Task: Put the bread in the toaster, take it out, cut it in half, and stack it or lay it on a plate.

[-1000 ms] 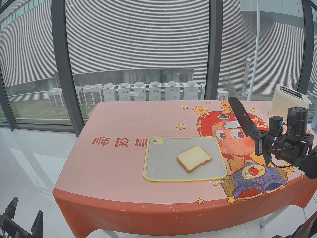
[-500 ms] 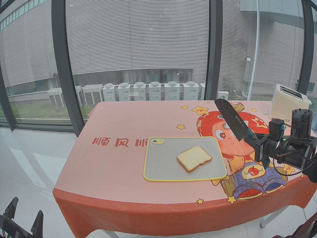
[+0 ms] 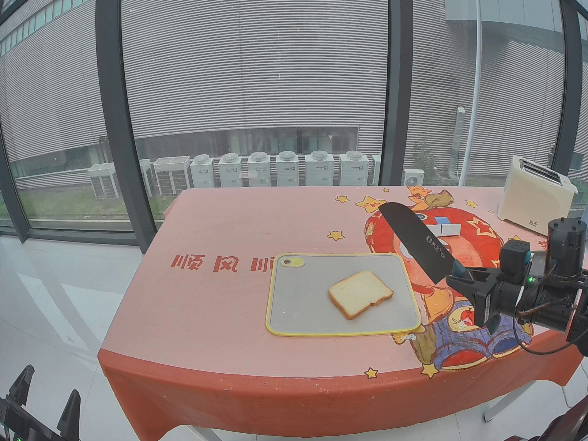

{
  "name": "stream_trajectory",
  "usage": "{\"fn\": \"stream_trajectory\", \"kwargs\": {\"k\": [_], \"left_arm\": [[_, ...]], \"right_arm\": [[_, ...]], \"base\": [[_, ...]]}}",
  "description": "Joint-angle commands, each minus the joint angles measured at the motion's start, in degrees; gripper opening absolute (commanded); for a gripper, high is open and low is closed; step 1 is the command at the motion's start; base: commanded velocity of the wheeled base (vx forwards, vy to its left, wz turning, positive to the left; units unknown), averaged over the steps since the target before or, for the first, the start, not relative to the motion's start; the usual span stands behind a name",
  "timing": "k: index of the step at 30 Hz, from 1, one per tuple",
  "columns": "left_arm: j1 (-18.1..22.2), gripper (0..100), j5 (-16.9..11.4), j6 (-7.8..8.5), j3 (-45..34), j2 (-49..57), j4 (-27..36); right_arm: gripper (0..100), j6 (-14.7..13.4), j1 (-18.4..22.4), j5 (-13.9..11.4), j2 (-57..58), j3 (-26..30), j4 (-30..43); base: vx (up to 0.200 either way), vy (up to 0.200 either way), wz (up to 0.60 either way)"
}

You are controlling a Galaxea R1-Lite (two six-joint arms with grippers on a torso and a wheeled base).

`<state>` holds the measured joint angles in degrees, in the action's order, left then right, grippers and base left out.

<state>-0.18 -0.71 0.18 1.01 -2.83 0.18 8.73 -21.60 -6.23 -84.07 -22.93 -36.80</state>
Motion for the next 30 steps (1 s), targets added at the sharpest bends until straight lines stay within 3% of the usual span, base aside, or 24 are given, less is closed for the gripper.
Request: {"fn": "stream_trajectory", "kwargs": {"k": [1,16,30], "left_arm": [[0.01,100,0.0,-0.01,-1.01,0.02,-0.01],[0.01,100,0.0,-0.01,-1.01,0.02,-0.01],[0.01,100,0.0,-0.01,-1.01,0.02,-0.01]], "right_arm": [[0,1.2,-2.04,-0.1,3.65,2.36,-0.02],[0,2.7,-2.57,0.69,6.55,7.2,-0.64],[0,1.64,-1.43,0.08,6.9,5.0,0.07]], "base": [[0.0,0.0,0.0],[0.0,0.0,0.0],[0.0,0.0,0.0]]}}
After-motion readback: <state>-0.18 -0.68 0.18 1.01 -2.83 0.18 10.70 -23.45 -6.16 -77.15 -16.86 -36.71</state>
